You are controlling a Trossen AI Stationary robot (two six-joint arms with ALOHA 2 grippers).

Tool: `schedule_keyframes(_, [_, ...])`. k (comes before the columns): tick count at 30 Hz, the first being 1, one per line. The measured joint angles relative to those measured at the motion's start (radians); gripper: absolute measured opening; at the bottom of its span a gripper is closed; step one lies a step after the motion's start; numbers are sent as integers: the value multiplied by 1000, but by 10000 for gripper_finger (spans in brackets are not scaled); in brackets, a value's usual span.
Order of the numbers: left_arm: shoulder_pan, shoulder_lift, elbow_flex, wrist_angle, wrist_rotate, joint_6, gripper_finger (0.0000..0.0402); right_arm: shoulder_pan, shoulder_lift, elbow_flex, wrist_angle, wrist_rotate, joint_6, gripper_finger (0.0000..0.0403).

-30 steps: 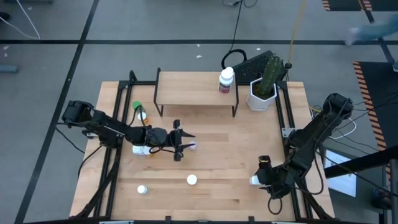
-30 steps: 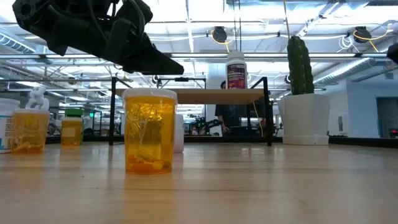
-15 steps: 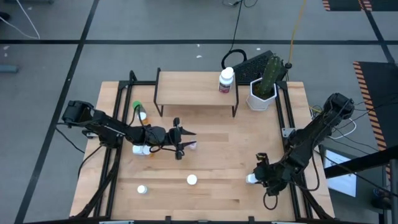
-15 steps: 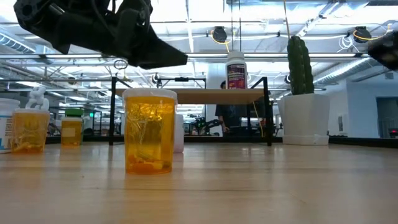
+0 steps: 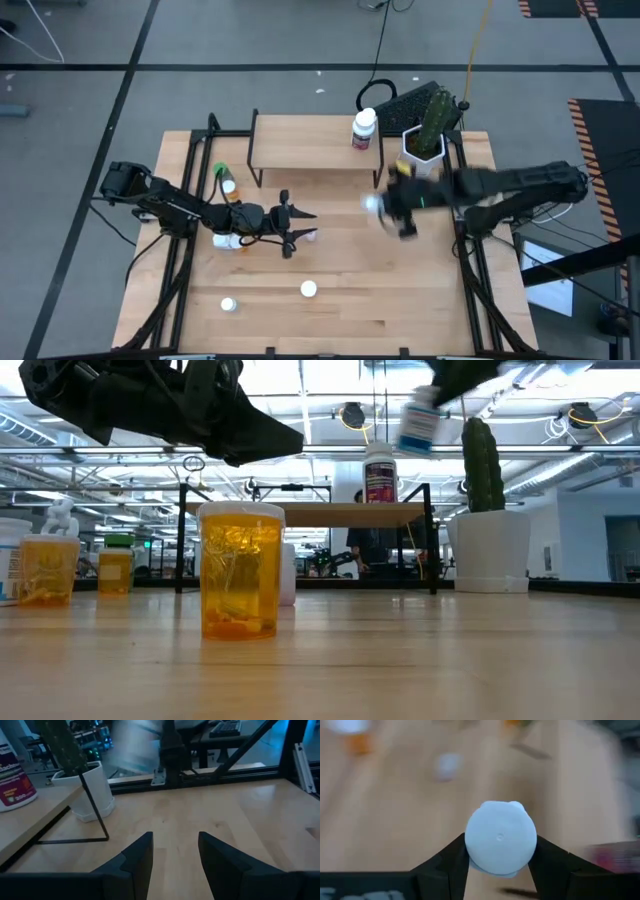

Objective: Pick and place medicine bottles onto shelf by color
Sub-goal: Put the bottom white and blue medicine bottle on the shelf

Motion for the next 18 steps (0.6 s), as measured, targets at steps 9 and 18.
schedule_keyframes(9, [-23,0,0,-12,2,-27,161,-410,191,242,-25,-312,-213,166])
schedule_keyframes(18, [-26,0,0,-44,-31,-35,161,-535,308,250,-83,-328,-281,166])
